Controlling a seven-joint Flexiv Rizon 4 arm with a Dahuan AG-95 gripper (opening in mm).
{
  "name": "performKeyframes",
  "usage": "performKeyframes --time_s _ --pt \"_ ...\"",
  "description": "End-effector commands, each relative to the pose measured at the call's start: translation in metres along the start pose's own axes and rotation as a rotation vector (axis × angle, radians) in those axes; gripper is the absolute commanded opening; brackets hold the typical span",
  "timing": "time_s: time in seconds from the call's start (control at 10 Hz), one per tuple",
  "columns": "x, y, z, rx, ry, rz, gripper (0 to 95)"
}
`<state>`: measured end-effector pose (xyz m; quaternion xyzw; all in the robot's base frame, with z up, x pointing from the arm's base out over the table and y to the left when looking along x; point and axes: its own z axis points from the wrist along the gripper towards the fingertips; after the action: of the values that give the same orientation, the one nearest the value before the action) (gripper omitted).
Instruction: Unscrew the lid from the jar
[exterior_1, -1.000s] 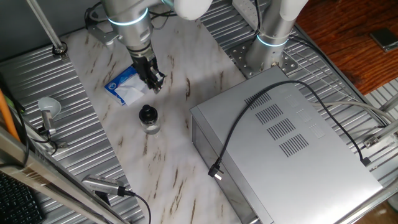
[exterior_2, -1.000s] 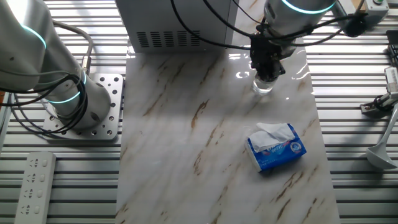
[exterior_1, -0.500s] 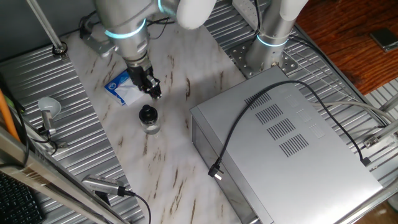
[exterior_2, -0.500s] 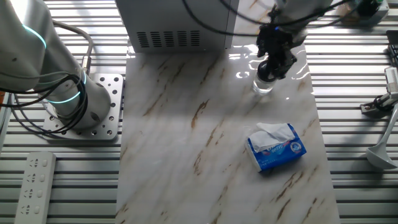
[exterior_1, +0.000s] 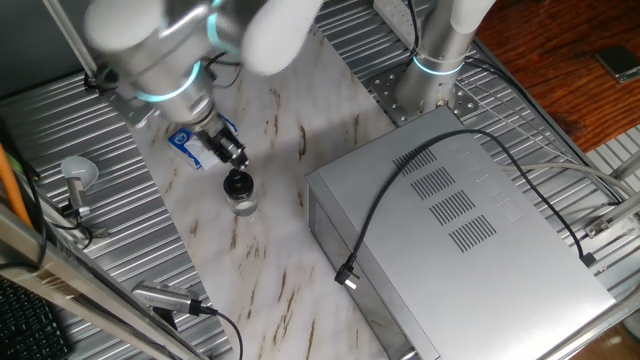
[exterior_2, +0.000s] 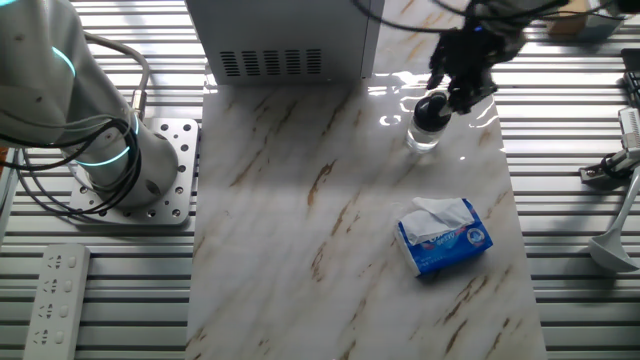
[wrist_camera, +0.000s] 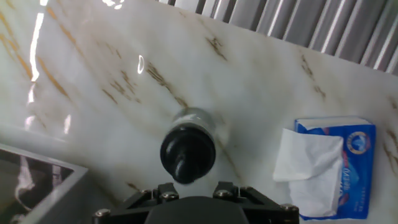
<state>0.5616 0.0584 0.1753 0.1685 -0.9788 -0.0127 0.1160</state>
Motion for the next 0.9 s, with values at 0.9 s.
performKeyframes --time_s 0.9 --pt "-0.006 0.0 0.011 0.003 -0.163 -0.033 57.0"
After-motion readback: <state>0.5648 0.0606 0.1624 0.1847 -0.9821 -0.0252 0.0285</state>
